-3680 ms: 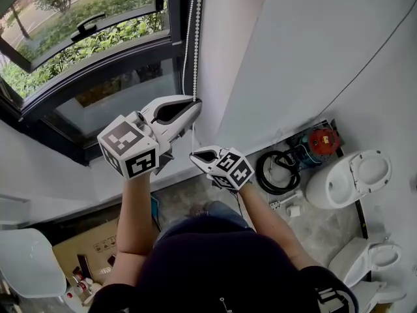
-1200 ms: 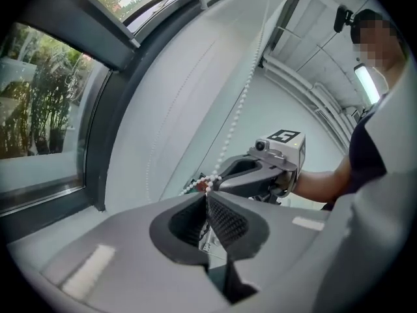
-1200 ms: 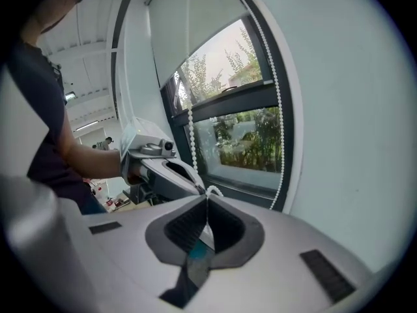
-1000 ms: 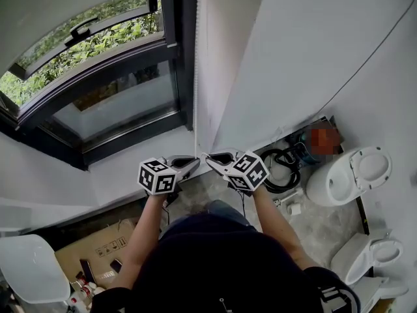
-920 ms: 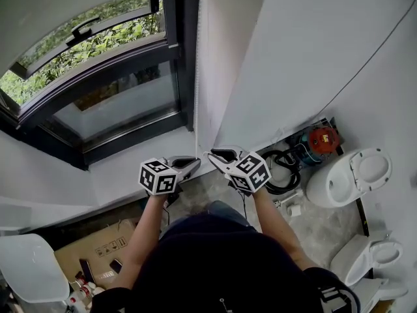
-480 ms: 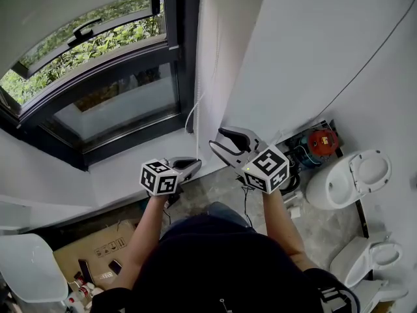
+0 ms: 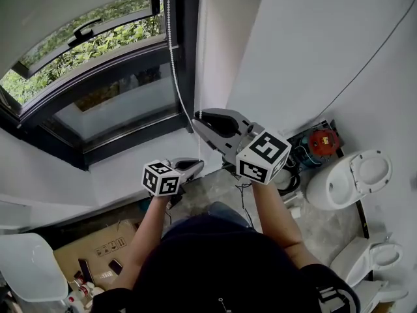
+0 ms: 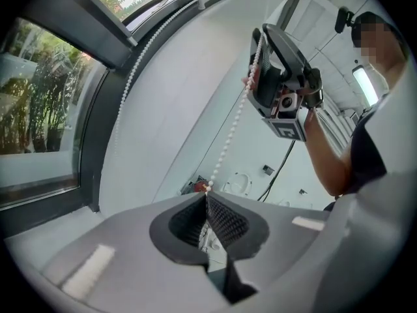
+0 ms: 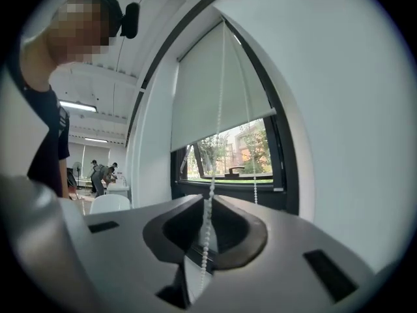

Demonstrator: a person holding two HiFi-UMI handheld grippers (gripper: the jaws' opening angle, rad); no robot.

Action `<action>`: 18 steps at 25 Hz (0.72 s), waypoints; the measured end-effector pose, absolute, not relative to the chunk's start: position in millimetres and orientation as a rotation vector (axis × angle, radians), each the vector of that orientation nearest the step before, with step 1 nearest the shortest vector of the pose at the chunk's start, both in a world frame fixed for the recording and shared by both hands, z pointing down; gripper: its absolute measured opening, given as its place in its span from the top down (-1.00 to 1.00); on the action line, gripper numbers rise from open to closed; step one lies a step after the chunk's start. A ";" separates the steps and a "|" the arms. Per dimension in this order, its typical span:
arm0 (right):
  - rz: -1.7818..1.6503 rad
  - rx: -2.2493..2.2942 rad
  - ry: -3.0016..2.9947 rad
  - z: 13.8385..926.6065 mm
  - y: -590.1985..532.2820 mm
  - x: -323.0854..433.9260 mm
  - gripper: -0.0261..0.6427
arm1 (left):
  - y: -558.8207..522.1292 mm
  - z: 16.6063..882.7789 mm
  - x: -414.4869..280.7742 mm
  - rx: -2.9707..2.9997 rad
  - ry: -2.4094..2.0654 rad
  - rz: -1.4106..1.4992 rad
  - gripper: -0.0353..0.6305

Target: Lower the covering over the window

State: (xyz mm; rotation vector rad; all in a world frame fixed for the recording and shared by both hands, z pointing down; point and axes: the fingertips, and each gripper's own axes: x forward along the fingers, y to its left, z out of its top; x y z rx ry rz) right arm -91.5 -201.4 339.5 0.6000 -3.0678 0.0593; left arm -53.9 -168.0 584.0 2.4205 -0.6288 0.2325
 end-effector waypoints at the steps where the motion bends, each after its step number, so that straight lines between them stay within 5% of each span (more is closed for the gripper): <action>1: 0.040 0.615 -3.058 338.5 -202.3 -93.1 0.82 | -168.4 583.8 -54.1 2.420 -0.631 0.226 0.85; 18: 0.199 0.645 -2.907 402.1 -211.5 -88.9 0.88 | -136.9 630.7 -59.3 2.345 -0.577 0.395 0.85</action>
